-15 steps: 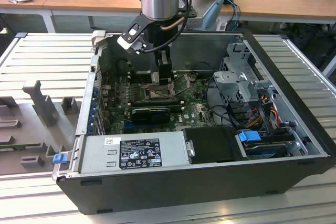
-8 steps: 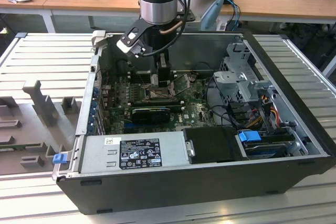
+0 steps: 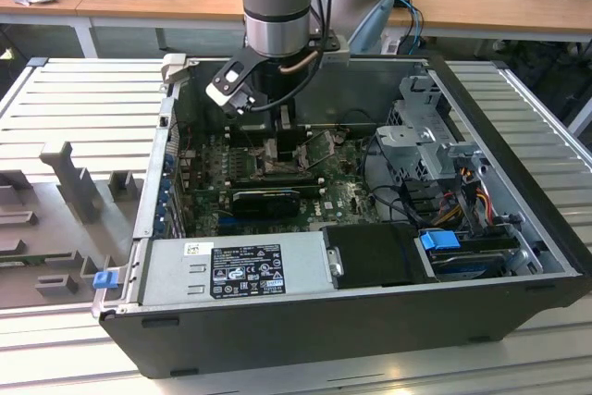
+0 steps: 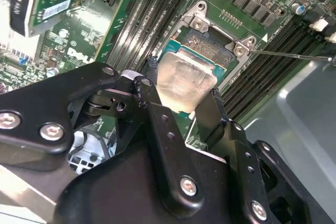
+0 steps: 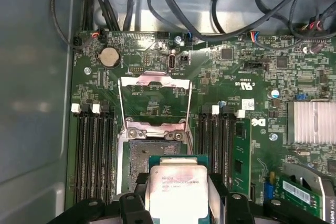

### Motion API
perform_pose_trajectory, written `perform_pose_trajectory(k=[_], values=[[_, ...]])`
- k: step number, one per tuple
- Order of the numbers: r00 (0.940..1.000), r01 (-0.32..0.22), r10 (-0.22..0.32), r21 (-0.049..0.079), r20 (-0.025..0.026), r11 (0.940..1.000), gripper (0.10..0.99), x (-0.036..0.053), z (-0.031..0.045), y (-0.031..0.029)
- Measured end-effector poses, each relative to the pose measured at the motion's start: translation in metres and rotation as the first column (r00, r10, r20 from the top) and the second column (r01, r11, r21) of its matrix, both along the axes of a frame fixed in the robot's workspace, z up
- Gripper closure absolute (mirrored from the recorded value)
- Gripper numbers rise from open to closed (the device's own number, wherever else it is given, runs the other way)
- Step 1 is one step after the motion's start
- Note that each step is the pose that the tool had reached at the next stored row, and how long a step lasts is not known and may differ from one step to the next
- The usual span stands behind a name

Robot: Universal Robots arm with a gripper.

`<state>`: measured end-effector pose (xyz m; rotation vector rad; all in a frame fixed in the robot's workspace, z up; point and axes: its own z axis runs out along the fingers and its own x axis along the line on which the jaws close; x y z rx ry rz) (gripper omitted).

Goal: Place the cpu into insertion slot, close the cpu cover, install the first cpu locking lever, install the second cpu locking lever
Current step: 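Place the cpu into insertion slot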

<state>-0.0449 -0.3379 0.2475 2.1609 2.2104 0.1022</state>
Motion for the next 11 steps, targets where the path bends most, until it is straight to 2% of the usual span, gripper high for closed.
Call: perform_pose_trajectory(k=[6, 11], values=[[1.0, 0.0, 0.0, 0.001, 0.0002, 1.0, 0.557, 0.0, -0.0087, 0.0066], [1.0, -0.003, 0.003, 0.001, 0.0002, 1.0, 0.557, 0.0, -0.0165, 0.0085]])
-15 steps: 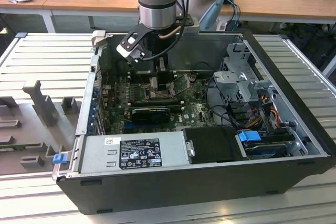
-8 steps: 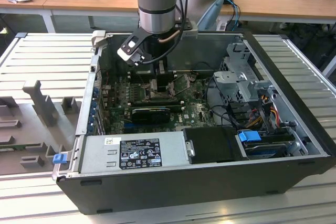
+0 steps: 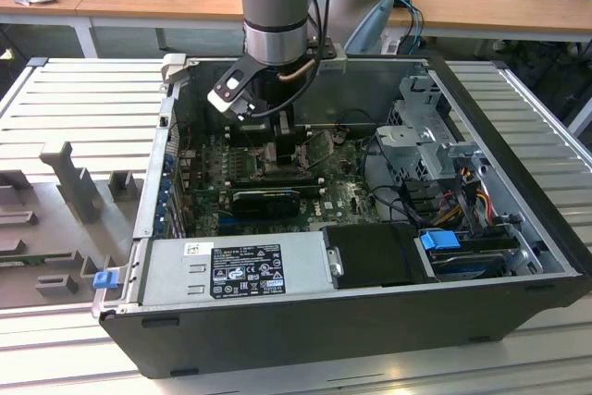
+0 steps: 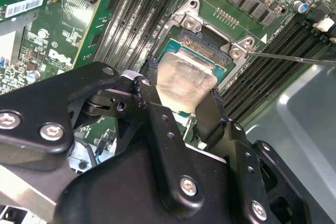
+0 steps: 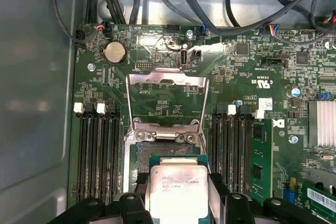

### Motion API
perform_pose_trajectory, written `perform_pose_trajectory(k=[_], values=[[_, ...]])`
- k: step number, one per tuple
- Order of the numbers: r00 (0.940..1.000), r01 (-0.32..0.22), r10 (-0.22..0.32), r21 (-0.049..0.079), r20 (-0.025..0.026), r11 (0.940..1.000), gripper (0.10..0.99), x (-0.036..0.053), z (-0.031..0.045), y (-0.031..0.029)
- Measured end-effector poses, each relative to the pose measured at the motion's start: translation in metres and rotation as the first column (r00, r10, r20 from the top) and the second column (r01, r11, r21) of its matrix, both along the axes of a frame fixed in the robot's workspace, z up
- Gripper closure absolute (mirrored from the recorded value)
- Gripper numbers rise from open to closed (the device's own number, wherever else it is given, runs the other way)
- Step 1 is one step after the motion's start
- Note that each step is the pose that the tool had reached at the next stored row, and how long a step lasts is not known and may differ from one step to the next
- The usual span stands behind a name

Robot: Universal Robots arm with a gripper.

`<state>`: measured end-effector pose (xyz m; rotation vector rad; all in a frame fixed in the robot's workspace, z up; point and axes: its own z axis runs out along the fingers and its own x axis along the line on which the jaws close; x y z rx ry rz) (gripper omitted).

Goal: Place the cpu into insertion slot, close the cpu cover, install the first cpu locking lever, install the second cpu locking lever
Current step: 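Place the cpu into insertion slot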

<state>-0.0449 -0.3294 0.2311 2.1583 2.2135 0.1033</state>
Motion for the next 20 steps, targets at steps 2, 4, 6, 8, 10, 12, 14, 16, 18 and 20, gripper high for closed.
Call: perform_pose_trajectory(k=[2, 4, 6, 8, 10, 12, 14, 16, 18, 20], values=[[1.0, -0.001, 0.001, 0.0, 0.0, 1.0, 0.557, 0.0, -0.0018, 0.0002], [1.0, -0.001, 0.001, 0.0, -0.0002, 1.0, 0.557, -0.0001, -0.0054, 0.0019], [1.0, -0.001, 0.001, 0.0, 0.0, 1.0, 0.557, -0.0001, -0.0092, 0.0041], [1.0, -0.001, 0.001, 0.0, 0.0, 1.0, 0.557, -0.0001, -0.0142, 0.0061], [1.0, 0.005, -0.005, 0.0, -0.0002, 1.0, 0.557, -0.0002, -0.0187, 0.0082], [0.9998, 0.021, -0.021, 0.0, 0.0, 0.9998, 0.557, -0.0002, -0.0213, 0.0093], [0.9997, 0.025, -0.025, 0.0, -0.0001, 0.9997, 0.557, -0.0001, -0.0226, 0.0097], [0.9994, 0.035, -0.035, 0.0, 0.0, 0.9994, 0.557, -0.0002, -0.0236, 0.0098], [0.9991, 0.043, -0.043, 0.0, -0.0002, 0.9991, 0.557, -0.0001, -0.0247, 0.0102], [0.9991, 0.043, -0.043, 0.0, -0.0001, 0.9991, 0.557, 0.0002, -0.0258, 0.0106]])
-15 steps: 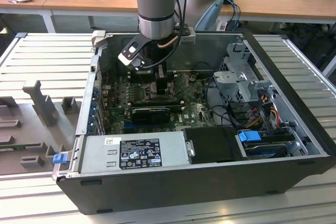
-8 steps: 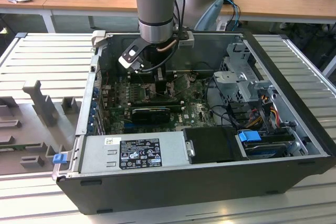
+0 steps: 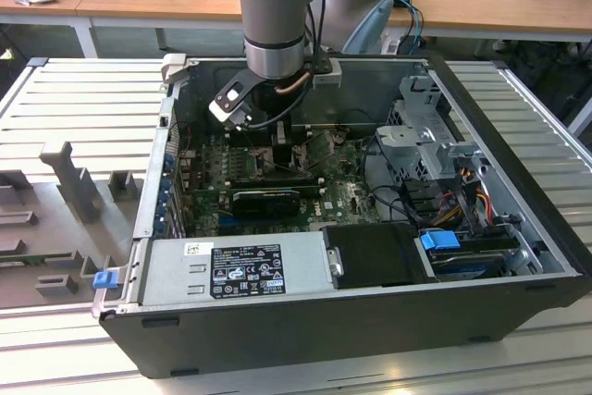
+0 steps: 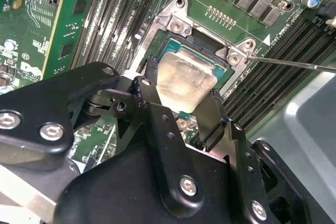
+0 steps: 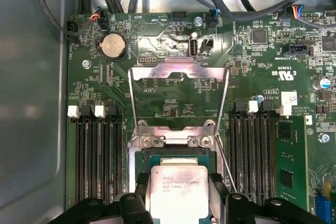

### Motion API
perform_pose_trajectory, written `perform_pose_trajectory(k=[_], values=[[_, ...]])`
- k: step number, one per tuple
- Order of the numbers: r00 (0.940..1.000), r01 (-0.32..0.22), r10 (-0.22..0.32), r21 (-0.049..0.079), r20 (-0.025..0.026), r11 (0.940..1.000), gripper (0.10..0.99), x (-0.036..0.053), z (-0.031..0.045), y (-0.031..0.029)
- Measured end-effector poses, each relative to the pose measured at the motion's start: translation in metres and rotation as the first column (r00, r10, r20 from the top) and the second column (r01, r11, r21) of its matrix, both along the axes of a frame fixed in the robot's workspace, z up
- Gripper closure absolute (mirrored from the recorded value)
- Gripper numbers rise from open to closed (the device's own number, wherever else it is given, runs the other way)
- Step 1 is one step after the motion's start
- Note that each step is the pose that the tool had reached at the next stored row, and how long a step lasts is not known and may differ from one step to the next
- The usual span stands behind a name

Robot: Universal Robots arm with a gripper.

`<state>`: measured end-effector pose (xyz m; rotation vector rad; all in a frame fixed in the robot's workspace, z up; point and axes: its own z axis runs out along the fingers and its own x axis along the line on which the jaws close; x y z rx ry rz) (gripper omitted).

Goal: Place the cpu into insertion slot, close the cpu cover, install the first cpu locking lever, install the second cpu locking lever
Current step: 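Place the cpu into insertion slot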

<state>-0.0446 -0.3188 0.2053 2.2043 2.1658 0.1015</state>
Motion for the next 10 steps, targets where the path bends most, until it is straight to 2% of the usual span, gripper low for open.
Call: perform_pose_trajectory(k=[10], values=[[0.9999, -0.013, 0.013, 0.0, -0.0001, 0.9999, 0.557, 0.0003, -0.0043, 0.0014]])
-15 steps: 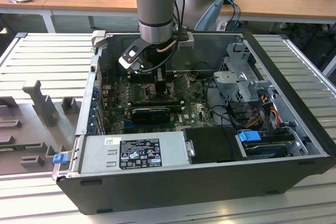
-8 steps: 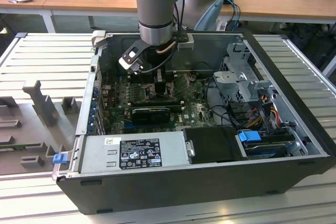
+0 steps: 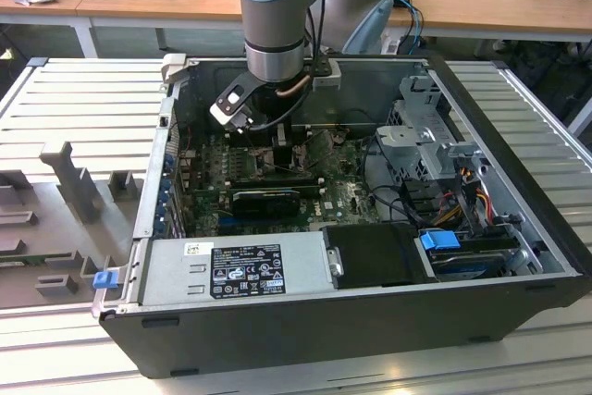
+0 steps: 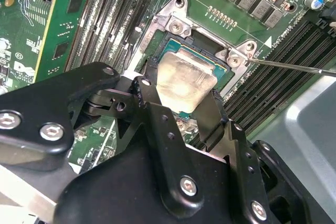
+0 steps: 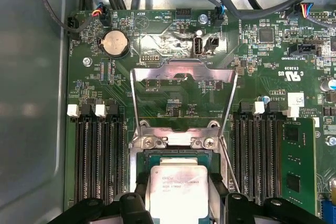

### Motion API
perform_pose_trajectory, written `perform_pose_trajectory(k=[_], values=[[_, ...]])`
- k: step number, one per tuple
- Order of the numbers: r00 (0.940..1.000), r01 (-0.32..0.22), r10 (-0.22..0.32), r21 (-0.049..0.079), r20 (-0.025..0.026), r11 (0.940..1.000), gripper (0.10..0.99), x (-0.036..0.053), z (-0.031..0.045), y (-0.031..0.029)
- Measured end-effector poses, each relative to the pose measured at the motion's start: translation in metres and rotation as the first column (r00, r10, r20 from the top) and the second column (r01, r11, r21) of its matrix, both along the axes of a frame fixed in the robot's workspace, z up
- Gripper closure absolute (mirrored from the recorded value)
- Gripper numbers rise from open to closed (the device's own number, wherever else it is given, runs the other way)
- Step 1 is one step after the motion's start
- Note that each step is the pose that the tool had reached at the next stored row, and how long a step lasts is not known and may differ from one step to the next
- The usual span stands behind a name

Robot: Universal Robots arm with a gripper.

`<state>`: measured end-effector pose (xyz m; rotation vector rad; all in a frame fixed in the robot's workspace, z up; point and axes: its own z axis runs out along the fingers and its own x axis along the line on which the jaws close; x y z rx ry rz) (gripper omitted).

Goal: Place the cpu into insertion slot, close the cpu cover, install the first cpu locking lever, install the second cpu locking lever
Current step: 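Place the cpu into insertion slot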

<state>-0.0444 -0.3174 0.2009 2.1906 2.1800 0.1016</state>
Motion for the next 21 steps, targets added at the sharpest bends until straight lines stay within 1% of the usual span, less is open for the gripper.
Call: perform_pose_trajectory(k=[2, 3, 6, 15, 16, 17, 18, 19, 20, 21], values=[[1.0, 0.0, 0.0, 0.0, 0.0, 1.0, 0.545, 0.0, 0.0, 0.0], [1.0, 0.0, 0.0, 0.0, 0.0, 1.0, 0.482, 0.0, 0.0, 0.0], [1.0, 0.0, 0.0, 0.0, 0.0001, 1.0, 0.482, 0.0, 0.0003, 0.0001], [1.0, 0.0, 0.0, 0.0, 0.0, 1.0, 0.482, 0.0, 0.0093, 0.0], [1.0, 0.0, 0.0, 0.0, 0.0001, 1.0, 0.494, 0.0, 0.0097, 0.0001], [1.0, 0.0, 0.0, 0.0, 0.0001, 1.0, 0.627, 0.0, 0.0099, 0.0001], [1.0, 0.0, 0.0, 0.0, 0.0, 1.0, 0.686, 0.0, 0.0102, 0.0], [1.0, 0.0, 0.0, 0.0, -0.0001, 1.0, 0.686, 0.0, 0.0105, 0.0], [1.0, 0.0, 0.0, 0.0, -0.0001, 1.0, 0.745, 0.0, 0.0107, 0.0], [1.0, 0.0, 0.0, 0.0, 0.0, 1.0, 0.745, 0.0, 0.0108, 0.0]])
